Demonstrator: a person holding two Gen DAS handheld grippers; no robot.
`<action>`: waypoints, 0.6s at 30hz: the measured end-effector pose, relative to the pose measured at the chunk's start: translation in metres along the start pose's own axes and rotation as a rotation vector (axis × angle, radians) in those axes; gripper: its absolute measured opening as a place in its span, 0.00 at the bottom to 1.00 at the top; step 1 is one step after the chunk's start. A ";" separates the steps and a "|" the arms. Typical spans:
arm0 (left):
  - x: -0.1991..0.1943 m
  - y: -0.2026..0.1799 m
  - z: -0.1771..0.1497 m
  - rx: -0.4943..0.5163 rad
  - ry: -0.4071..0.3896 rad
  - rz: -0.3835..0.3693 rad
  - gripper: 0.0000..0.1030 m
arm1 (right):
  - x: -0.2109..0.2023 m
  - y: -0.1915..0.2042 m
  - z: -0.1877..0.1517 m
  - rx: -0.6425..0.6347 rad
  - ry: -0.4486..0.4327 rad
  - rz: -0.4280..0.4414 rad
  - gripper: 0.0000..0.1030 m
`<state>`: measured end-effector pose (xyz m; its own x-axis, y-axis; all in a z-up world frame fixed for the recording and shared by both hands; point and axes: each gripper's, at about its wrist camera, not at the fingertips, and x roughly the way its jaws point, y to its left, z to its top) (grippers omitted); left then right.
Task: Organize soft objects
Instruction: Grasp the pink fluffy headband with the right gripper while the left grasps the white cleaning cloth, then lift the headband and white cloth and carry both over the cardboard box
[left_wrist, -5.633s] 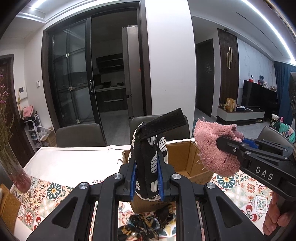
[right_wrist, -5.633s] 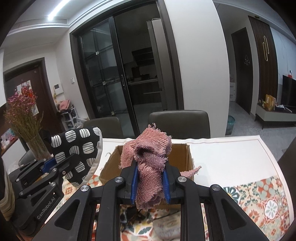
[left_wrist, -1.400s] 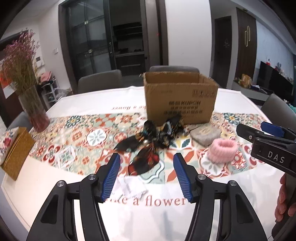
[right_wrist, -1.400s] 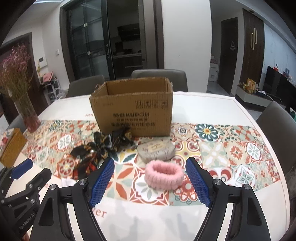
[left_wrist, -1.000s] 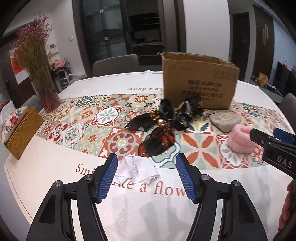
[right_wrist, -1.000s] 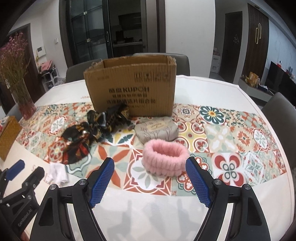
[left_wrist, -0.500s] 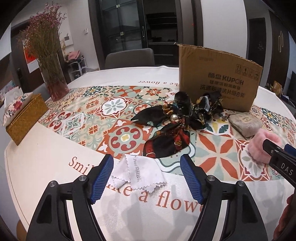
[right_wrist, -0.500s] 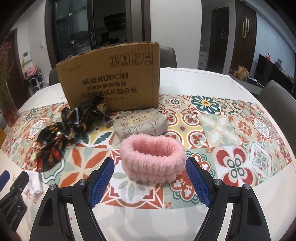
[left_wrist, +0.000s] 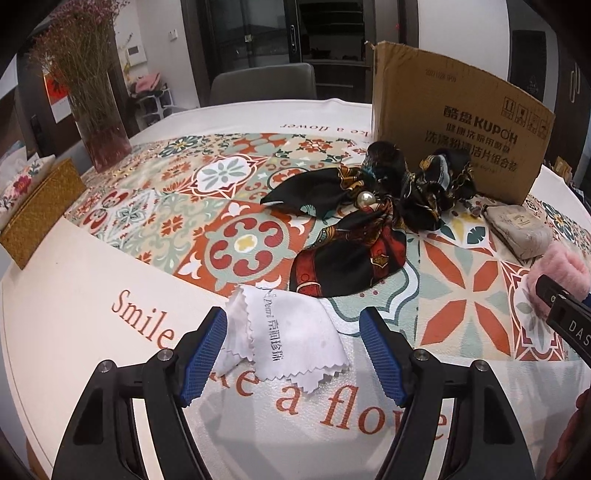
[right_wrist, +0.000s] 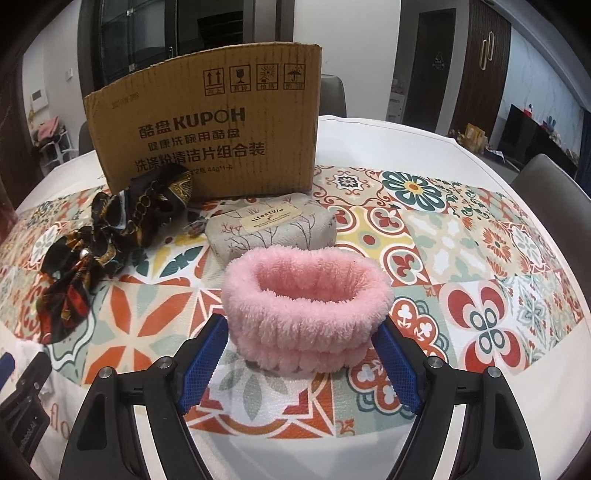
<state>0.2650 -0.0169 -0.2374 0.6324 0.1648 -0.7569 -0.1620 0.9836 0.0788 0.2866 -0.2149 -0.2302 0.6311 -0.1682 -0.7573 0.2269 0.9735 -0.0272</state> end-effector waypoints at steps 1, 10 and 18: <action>0.002 0.000 0.001 -0.001 0.004 -0.002 0.70 | 0.001 0.000 0.000 0.003 0.000 -0.001 0.78; 0.012 0.000 0.001 0.004 0.044 -0.032 0.41 | 0.004 0.000 0.002 0.000 -0.013 0.022 0.60; 0.011 -0.003 0.001 0.041 0.048 -0.060 0.15 | -0.001 0.000 0.000 -0.024 -0.003 0.056 0.37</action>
<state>0.2728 -0.0184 -0.2453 0.6026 0.1026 -0.7914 -0.0933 0.9940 0.0578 0.2861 -0.2144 -0.2289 0.6447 -0.1140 -0.7559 0.1731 0.9849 -0.0009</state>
